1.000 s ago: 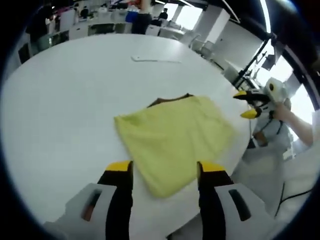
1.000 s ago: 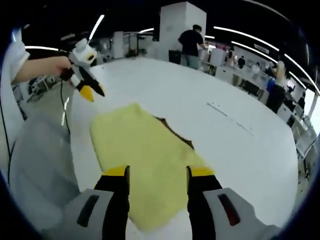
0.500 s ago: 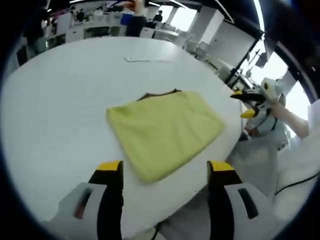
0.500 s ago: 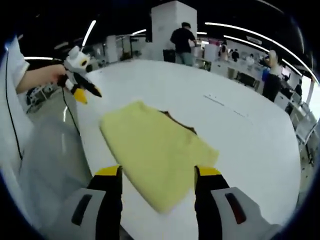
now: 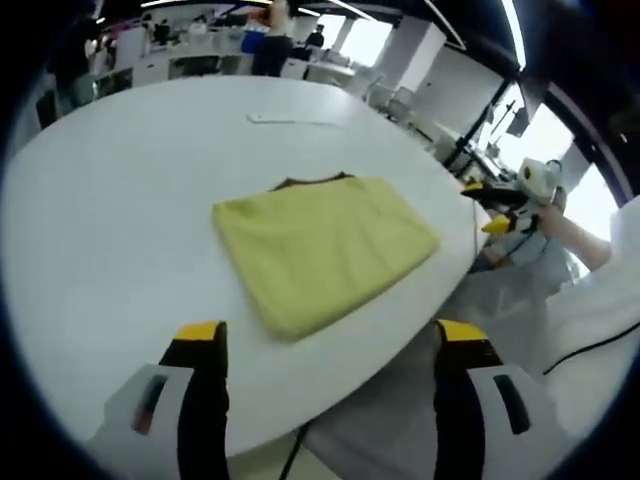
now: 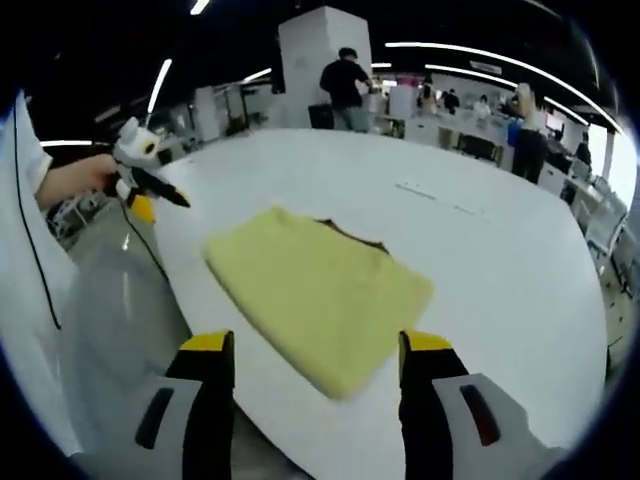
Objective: Fold the garment on the visible template until the final outline fits inside the template.
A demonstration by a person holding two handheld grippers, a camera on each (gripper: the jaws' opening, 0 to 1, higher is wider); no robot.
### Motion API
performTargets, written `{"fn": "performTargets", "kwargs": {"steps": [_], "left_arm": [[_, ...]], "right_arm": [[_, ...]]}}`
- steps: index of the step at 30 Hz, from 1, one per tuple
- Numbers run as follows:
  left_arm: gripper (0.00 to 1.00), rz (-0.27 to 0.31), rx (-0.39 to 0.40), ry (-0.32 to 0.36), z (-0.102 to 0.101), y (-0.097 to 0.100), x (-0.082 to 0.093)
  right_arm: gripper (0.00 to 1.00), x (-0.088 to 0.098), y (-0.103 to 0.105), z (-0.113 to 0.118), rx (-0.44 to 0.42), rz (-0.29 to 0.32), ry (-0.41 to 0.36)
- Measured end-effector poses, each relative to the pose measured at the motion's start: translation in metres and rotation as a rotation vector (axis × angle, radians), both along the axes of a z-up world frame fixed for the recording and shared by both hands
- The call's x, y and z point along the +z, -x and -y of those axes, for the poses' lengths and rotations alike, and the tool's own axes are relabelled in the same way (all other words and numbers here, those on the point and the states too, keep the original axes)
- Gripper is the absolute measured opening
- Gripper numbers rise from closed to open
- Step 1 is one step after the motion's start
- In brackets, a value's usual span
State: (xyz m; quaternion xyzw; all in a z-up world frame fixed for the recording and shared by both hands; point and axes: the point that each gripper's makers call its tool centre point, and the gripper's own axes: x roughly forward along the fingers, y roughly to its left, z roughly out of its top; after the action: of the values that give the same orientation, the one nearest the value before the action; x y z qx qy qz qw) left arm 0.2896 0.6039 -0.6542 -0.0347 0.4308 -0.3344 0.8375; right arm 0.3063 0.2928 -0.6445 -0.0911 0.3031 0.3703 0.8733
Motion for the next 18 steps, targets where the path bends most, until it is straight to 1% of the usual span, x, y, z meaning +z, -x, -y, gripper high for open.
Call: {"fn": "performTargets", "kwargs": {"steps": [5,7,10,14,18], "left_arm": [[0.88,0.001,-0.002,0.009,-0.002,0.006,0.003],[0.89,0.000,0.000,0.016,-0.002,0.008,0.005],[0.94,0.004,0.007,0.019,-0.002,0.010,0.006],[0.98,0.006,-0.001,0.024,0.000,0.015,0.005],[0.99,0.002,-0.002,0.022,-0.002,0.017,0.002]], "right_arm": [[0.73,0.003,0.008,0.006,-0.030,-0.005,-0.022],[0.76,0.004,0.012,0.008,-0.042,-0.016,-0.042],[0.80,0.003,0.019,0.011,-0.051,-0.022,-0.046],[0.85,0.000,0.028,0.015,-0.059,-0.038,-0.053],[0.91,-0.002,0.032,0.017,-0.068,-0.055,-0.067]]}}
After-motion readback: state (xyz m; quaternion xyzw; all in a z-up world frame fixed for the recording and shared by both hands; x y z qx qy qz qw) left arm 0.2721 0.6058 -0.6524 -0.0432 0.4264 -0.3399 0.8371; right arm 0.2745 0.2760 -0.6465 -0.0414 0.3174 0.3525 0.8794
